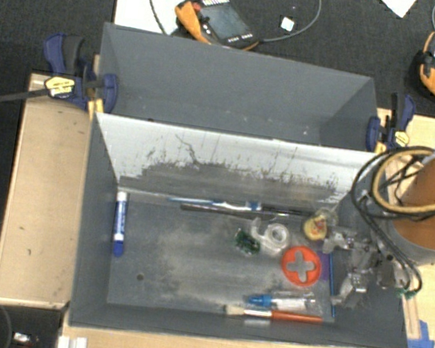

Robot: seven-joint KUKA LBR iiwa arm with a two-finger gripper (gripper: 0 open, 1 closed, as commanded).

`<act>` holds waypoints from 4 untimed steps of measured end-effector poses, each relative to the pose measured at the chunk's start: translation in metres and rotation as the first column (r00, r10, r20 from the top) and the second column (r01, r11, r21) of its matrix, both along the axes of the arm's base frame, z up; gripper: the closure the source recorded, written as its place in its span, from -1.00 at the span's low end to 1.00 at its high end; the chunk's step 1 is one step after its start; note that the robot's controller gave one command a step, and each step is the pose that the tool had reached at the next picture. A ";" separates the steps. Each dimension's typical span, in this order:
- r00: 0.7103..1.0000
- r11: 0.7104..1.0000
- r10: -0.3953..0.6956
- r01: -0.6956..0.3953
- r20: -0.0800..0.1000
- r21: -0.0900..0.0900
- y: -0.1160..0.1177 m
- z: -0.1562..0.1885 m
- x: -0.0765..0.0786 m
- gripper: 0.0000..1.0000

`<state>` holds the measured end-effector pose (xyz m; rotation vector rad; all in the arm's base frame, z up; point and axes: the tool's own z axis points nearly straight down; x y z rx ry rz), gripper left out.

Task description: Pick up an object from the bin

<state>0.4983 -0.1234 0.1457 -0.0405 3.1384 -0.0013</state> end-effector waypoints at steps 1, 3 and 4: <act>1.000 1.000 0.001 -0.001 0.000 0.000 0.000 0.000 0.000 -1.00; 1.000 1.000 0.026 -0.026 -0.002 0.001 0.051 -0.002 0.013 -1.00; 0.999 1.000 0.029 -0.029 0.017 -0.003 0.068 0.039 0.000 -1.00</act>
Offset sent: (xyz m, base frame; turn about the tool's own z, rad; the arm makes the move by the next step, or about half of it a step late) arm -0.0050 0.0276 0.0375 -0.0364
